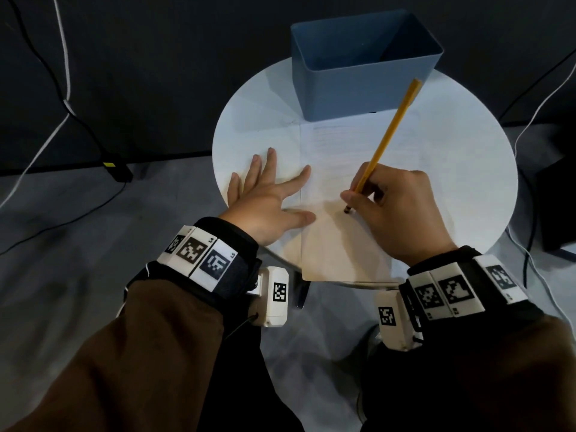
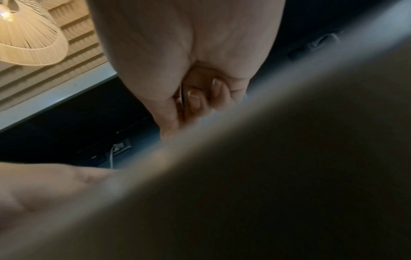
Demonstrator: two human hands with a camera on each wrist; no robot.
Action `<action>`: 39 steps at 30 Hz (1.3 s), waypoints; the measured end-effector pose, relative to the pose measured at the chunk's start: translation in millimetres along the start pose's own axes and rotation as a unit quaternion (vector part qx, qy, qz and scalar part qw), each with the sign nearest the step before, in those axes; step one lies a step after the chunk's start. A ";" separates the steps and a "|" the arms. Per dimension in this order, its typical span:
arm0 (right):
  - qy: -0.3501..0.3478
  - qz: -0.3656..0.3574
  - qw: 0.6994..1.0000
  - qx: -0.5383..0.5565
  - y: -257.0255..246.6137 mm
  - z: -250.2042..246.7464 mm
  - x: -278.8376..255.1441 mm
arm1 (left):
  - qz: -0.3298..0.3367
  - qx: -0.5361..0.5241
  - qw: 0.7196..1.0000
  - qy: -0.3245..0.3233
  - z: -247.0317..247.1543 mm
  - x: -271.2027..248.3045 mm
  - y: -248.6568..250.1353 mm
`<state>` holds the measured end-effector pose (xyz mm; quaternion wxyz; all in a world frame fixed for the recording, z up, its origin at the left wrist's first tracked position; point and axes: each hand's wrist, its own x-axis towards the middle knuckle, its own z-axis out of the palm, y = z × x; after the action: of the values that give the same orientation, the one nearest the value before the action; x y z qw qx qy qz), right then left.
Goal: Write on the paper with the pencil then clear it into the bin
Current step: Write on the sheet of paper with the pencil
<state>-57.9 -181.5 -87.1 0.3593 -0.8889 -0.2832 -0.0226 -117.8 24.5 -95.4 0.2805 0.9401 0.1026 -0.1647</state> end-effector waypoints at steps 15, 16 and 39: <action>0.058 0.039 0.997 -0.011 12.2 -14.8 -5.8 | 0.004 0.002 1.000 0.002 1.3 1.1 -1.0; 0.061 0.040 0.997 -0.010 11.2 -14.8 -5.8 | 0.005 0.000 1.000 0.002 1.3 1.3 -1.1; 0.058 0.031 0.998 -0.004 10.3 -10.3 -7.2 | 0.002 -0.002 1.000 0.002 1.8 0.6 -0.2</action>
<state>-56.9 -197.7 -87.7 0.3720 -0.8960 -0.2341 -0.0637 -117.7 23.7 -97.2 0.2827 0.9401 0.1015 -0.1615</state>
